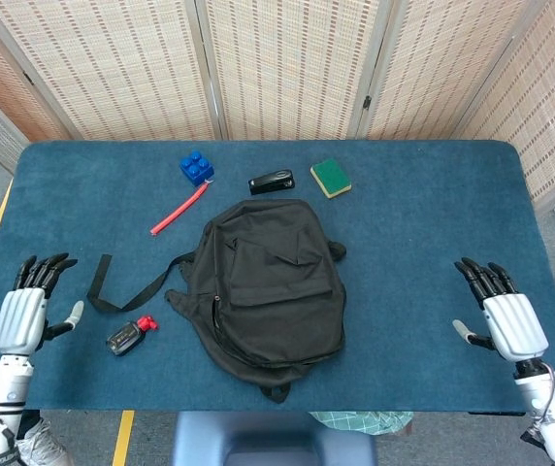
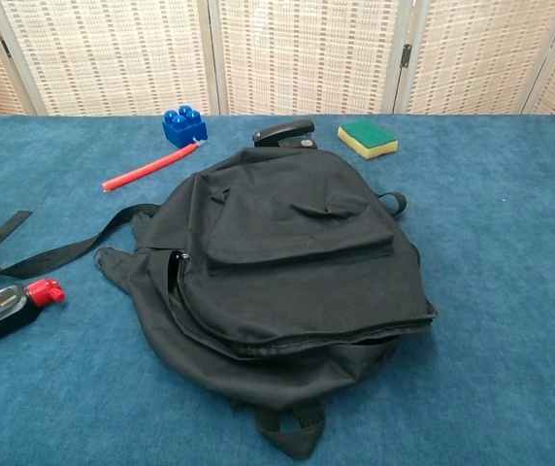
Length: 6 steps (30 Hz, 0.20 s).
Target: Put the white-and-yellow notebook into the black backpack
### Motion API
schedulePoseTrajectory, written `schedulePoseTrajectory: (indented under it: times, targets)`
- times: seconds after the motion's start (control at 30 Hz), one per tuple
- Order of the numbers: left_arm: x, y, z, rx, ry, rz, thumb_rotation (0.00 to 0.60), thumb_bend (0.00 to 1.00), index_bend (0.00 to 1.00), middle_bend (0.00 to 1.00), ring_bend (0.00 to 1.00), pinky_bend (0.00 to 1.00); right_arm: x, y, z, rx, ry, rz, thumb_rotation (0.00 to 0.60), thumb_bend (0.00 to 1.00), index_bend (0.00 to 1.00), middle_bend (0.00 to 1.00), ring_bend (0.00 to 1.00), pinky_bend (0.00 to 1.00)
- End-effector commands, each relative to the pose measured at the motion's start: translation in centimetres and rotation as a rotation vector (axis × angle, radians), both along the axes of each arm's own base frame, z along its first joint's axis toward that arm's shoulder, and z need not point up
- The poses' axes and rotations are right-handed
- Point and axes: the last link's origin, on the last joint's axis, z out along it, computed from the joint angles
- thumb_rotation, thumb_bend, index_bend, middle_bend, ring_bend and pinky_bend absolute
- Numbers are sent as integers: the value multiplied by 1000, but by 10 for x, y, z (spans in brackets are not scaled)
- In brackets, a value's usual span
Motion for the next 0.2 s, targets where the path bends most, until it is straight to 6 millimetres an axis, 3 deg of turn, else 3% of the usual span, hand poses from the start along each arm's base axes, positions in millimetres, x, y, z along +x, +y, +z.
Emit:
schedulePoseTrajectory:
  times: [0.03, 0.2]
  targets:
    - [-13, -25, 3, 24, 52, 29, 600, 432, 211, 152, 133, 0, -4, 7, 4, -19, -11, -25, 600, 305, 60, 81, 140, 69]
    - [-17, -48, 7, 37, 59, 58, 600, 432, 203, 148, 125, 0, -10, 20, 11, -96, 3, -59, 600, 305, 58, 81, 139, 68]
